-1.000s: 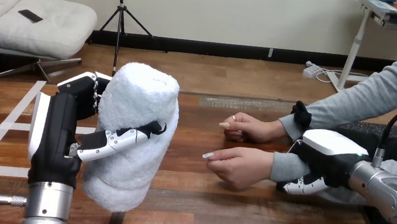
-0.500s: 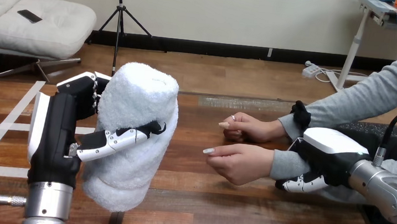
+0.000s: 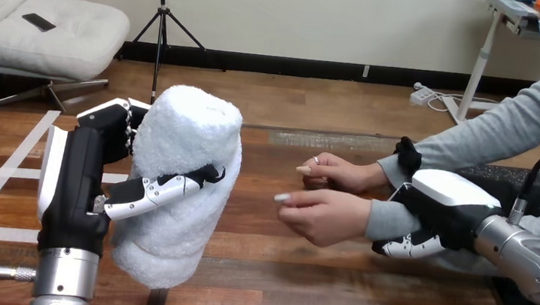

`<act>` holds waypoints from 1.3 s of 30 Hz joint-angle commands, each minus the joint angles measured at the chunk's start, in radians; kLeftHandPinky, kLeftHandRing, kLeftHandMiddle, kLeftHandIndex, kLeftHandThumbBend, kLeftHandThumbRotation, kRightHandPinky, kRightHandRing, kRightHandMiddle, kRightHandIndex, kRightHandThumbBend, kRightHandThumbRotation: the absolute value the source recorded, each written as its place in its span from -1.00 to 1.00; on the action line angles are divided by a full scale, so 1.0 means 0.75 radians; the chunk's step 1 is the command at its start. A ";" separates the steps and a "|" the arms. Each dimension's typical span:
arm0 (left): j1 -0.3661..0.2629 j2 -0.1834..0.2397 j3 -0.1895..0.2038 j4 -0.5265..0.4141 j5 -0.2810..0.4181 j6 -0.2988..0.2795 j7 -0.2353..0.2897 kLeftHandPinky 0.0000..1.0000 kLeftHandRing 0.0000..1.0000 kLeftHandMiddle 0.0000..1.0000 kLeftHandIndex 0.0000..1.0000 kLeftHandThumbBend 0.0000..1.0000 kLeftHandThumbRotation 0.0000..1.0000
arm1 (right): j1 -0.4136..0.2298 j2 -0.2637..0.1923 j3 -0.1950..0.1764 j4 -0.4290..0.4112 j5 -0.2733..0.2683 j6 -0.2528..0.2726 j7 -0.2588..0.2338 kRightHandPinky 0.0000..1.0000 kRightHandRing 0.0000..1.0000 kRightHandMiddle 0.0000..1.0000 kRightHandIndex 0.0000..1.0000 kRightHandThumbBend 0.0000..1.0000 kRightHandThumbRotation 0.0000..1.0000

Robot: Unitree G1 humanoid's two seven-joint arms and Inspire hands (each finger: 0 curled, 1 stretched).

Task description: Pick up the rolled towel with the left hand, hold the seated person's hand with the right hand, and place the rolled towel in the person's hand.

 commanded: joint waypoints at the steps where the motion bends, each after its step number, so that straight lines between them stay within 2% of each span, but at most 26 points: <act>1: -0.109 -0.007 0.025 -0.003 -0.019 -0.059 0.017 -0.39 -0.30 -0.20 -0.18 0.31 -1.00 | -0.040 0.013 -0.065 -0.019 0.061 -0.030 -0.012 -0.55 -0.45 -0.34 -0.34 -0.03 -0.38; 10: -0.133 -0.007 0.028 0.034 -0.013 -0.077 0.029 -0.39 -0.30 -0.20 -0.18 0.31 -1.00 | -0.047 0.006 -0.087 -0.044 0.082 -0.043 0.013 -0.54 -0.44 -0.33 -0.32 -0.04 -0.40; 25: -0.215 0.011 0.027 0.171 -0.007 -0.170 0.033 -0.37 -0.28 -0.19 -0.20 0.30 -1.00 | -0.049 -0.005 -0.122 -0.074 0.135 -0.092 0.046 -0.54 -0.45 -0.34 -0.34 -0.04 -0.35; 33: -0.277 0.016 0.024 0.255 -0.012 -0.206 0.022 -0.37 -0.28 -0.19 -0.20 0.27 -1.00 | -0.047 -0.005 -0.140 -0.079 0.147 -0.114 0.057 -0.57 -0.48 -0.37 -0.38 -0.03 -0.42; 39: -0.337 0.013 0.023 0.348 -0.042 -0.261 -0.002 -0.37 -0.28 -0.19 -0.20 0.24 -1.00 | -0.045 -0.006 -0.148 -0.085 0.154 -0.124 0.062 -0.57 -0.48 -0.37 -0.37 -0.02 -0.44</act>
